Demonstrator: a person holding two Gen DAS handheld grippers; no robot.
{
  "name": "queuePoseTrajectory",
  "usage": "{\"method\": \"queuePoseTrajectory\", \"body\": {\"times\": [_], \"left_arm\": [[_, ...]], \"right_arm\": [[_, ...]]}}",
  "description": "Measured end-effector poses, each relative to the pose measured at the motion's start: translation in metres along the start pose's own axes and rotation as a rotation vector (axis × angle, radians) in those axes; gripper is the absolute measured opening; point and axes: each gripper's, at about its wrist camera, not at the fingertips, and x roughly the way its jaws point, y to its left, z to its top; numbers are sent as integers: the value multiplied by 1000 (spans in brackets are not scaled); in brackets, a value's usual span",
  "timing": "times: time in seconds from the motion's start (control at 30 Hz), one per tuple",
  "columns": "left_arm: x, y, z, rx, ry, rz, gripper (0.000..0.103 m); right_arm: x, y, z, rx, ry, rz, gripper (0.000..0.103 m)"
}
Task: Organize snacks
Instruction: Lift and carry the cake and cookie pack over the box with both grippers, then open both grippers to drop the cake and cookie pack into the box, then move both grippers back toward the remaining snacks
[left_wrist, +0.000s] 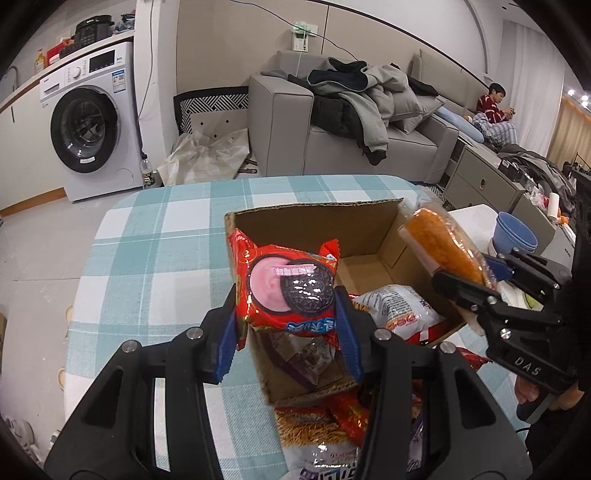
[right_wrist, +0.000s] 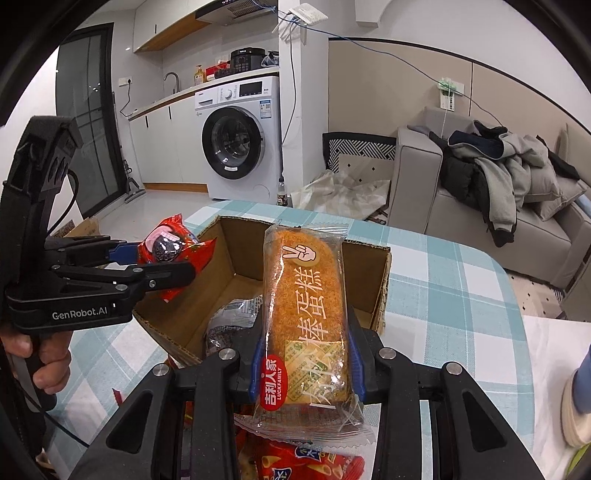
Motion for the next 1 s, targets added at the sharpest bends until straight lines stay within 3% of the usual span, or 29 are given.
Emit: {"method": "queuePoseTrajectory", "body": {"times": [0.43, 0.67, 0.73, 0.87, 0.93, 1.0], "left_arm": [[35, -17, 7, 38, 27, 13, 44], [38, -20, 7, 38, 36, -19, 44], [39, -21, 6, 41, 41, -16, 44], [36, -24, 5, 36, 49, -52, 44], [32, -28, 4, 47, 48, -40, 48], [25, -32, 2, 60, 36, -33, 55]], "right_arm": [[20, -11, 3, 16, 26, -14, 36], [18, -12, 3, 31, 24, -16, 39], [13, -11, 3, 23, 13, -26, 48], [-4, -10, 1, 6, -14, -36, 55], [-14, -13, -2, 15, -17, -42, 76], [-25, -14, -6, 33, -27, -41, 86]]}}
